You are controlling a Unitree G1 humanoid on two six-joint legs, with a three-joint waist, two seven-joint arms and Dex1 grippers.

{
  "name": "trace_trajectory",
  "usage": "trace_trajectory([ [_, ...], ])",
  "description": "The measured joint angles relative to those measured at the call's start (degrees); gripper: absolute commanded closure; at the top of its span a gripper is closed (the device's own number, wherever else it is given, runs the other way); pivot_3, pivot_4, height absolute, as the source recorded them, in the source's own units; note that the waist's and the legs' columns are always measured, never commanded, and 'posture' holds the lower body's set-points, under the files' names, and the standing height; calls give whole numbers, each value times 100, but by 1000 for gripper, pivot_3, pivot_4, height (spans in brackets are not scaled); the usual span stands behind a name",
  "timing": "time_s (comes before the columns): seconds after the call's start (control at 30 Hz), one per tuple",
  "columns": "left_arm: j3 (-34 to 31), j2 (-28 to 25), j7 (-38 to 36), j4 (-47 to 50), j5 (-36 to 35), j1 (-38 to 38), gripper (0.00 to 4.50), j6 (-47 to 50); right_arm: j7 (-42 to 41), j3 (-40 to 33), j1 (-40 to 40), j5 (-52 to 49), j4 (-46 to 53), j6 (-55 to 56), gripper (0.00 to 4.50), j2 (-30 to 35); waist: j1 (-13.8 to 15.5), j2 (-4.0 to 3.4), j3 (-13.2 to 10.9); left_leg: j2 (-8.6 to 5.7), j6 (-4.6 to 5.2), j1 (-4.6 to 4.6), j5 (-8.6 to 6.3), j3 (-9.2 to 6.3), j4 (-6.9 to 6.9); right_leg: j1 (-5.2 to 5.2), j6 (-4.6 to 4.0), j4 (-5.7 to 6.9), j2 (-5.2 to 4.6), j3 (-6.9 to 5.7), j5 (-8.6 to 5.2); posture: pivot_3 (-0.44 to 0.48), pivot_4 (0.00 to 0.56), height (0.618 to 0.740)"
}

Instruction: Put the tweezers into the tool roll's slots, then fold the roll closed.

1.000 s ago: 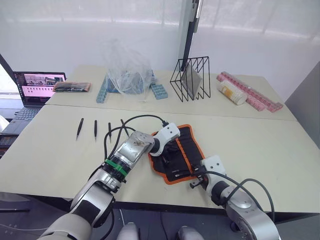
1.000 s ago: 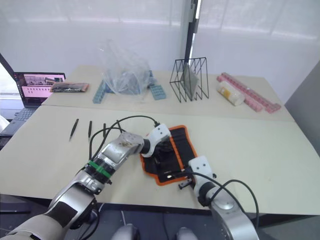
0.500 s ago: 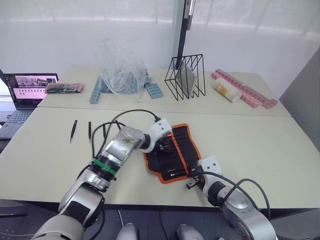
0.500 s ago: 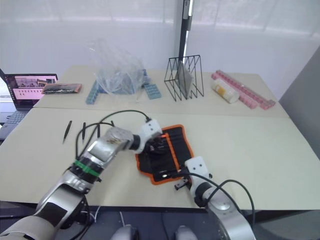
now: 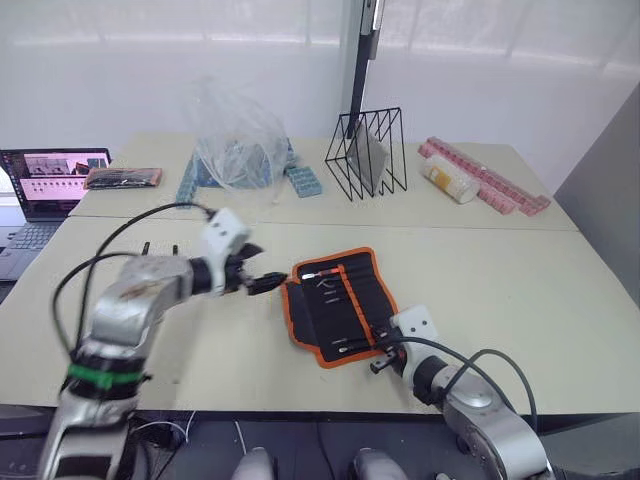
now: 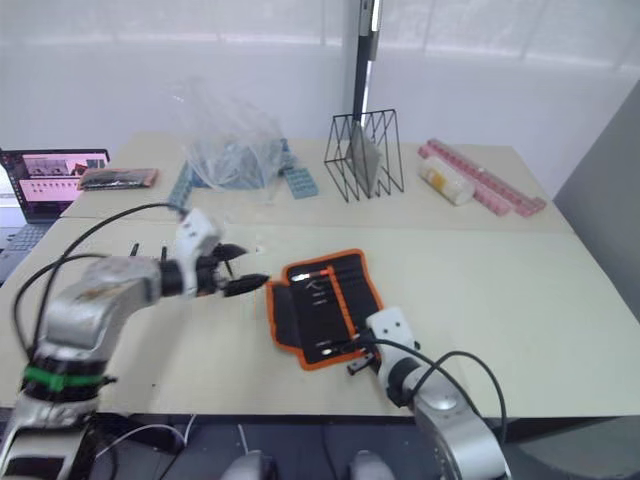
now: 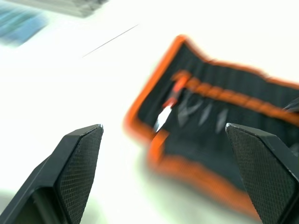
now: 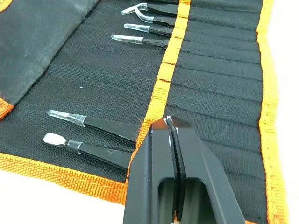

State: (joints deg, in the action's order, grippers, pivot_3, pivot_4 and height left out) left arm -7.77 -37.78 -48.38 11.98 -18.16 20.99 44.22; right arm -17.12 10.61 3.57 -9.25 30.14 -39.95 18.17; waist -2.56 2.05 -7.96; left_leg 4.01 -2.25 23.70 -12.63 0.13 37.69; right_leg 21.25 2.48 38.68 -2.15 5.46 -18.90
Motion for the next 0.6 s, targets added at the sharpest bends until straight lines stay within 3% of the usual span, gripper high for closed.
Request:
trace_trajectory([
  [0.2, -1659, -43, 496, 482, -45, -1950, 28, -314, -188, -189, 153, -14, -37, 195, 4500, 177, 122, 15, -5, -7, -1, 0, -1, 3, 1, -8, 0, -12, -22, -12, -1, 0, 150, 708],
  [0.4, -3024, 692, 906, 1006, -354, -3399, 28, -769, -213, -244, 482, -1, -47, 584, 4500, 208, 175, 41, 4, -8, -4, -3, -4, 5, -1, -20, -3, -30, -36, -22, -2, 0, 150, 708],
  [0.6, -3779, 1601, 1343, 1359, -490, -4700, 28, -1220, -242, -295, 675, 1, -241, 1139, 4500, 193, 187, 51, 8, -4, -4, -5, -4, 4, -1, -11, -8, -63, -36, -26, -14, 0, 150, 708],
])
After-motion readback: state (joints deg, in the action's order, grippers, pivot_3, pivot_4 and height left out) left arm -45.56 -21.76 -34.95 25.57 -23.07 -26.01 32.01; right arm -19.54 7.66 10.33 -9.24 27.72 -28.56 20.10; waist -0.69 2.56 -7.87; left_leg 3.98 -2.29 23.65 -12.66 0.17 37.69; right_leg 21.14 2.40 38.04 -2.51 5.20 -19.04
